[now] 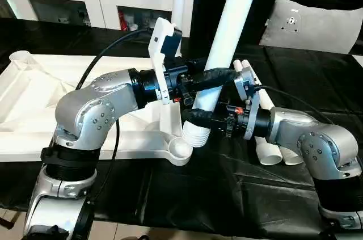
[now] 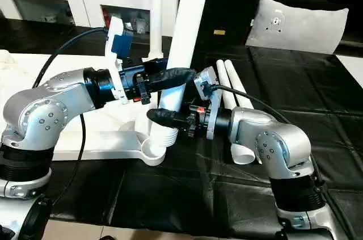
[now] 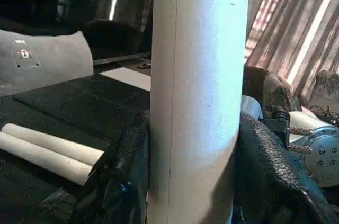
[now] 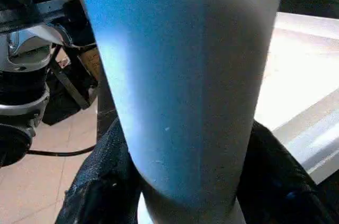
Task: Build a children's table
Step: Pick table leg
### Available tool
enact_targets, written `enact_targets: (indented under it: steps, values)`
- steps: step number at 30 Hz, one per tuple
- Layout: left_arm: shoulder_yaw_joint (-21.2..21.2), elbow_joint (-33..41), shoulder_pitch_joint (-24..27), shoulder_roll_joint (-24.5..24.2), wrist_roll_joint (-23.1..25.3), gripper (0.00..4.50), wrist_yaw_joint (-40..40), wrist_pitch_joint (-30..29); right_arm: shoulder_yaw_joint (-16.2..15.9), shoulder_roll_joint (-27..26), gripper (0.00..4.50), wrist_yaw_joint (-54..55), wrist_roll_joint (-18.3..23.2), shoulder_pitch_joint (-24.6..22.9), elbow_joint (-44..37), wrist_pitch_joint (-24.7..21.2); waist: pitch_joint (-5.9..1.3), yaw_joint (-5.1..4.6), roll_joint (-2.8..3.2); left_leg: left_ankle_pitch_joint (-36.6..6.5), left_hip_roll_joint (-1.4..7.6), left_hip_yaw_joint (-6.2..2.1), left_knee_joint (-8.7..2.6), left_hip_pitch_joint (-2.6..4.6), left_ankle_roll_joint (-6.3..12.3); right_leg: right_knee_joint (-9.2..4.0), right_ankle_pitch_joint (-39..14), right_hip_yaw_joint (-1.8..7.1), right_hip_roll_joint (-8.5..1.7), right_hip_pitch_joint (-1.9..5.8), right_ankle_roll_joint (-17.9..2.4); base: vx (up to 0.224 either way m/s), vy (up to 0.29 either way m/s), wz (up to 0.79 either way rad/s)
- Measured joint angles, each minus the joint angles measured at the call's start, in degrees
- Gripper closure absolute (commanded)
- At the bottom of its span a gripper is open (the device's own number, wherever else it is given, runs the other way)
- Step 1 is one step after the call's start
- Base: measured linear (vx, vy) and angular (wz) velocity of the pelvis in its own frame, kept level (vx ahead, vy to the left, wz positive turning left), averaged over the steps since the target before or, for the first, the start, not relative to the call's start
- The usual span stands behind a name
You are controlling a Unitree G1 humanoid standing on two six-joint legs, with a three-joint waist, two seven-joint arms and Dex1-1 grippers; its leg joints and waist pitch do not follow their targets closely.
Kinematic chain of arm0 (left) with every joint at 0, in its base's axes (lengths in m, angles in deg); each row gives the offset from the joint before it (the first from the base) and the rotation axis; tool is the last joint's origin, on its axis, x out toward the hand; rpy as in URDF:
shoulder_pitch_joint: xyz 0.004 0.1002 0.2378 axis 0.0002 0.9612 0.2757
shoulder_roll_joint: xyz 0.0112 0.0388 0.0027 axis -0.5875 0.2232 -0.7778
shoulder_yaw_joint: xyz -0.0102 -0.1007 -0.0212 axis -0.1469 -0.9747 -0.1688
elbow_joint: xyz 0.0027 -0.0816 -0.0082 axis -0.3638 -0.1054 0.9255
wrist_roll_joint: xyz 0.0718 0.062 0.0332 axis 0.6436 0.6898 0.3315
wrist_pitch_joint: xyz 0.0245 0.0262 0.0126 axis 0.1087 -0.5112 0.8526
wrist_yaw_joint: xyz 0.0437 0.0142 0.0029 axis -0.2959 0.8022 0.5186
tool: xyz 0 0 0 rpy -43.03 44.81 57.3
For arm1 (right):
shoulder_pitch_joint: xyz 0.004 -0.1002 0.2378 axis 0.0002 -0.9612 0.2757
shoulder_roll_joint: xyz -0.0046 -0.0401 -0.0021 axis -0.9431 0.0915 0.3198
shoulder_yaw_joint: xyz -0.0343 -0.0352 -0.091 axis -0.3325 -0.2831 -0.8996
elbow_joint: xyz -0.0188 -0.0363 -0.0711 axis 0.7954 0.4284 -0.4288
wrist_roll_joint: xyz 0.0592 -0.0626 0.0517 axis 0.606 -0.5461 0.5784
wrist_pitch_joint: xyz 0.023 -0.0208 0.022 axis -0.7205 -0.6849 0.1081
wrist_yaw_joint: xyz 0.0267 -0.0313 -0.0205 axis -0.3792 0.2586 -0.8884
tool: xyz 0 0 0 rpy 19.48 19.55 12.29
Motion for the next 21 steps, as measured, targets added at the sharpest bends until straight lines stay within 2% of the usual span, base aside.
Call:
enact_targets:
  steps: [2,3,8,15,17,21]
  values:
    - [-0.8,-0.7,0.0,0.8,-0.6,2.65,0.9,-0.6,0.0,0.0,2.51,0.1,-0.3,0.0,0.1,0.2,0.0,0.02,0.0,0.0,0.0,0.0,0.0,0.0,0.0,0.01,0.0,0.0,-0.01,0.0,0.0,0.0,0.0,0.0]
    - [-1.3,-1.0,0.0,1.4,-1.2,2.09,1.3,-1.3,0.0,0.0,2.52,0.1,-0.4,0.0,0.1,0.2,0.0,0.03,0.0,0.0,0.0,0.0,0.0,0.0,-0.01,0.02,0.0,0.0,0.0,0.0,0.0,0.0,0.0,0.0]
    - [-3.8,-1.1,0.0,4.4,-5.1,1.54,2.7,-2.6,0.0,-0.4,2.55,0.2,-0.5,0.0,0.0,1.4,0.0,0.13,0.0,0.0,-0.01,0.0,0.0,-0.01,0.0,0.01,0.0,-0.01,-0.02,0.0,0.0,0.0,0.0,0.0]
    - [-5.5,-0.6,0.0,6.5,-7.1,1.48,4.3,-2.5,-0.6,-0.9,2.58,1.2,-1.6,-0.4,0.1,1.9,0.0,0.19,0.0,0.0,-0.01,0.0,0.0,0.0,0.03,0.02,0.0,-0.02,-0.03,0.01,0.0,0.0,0.0,0.0]
    - [-5.4,0.1,0.2,7.4,-7.0,1.22,5.0,-2.4,-0.7,-2.8,2.59,2.9,-2.8,-0.9,0.2,3.9,0.0,0.12,0.02,0.0,-0.01,0.03,0.0,0.0,0.03,0.02,0.0,-0.02,-0.05,0.0,0.0,0.0,0.0,0.0]
    - [-5.6,0.4,0.5,8.0,-7.0,0.93,5.9,-2.3,-1.0,-3.9,2.59,5.1,-3.7,-0.9,0.3,4.9,-0.01,0.13,0.02,0.0,-0.01,0.04,0.0,0.0,0.03,0.03,0.0,-0.03,-0.06,0.0,0.0,0.0,0.0,0.0]
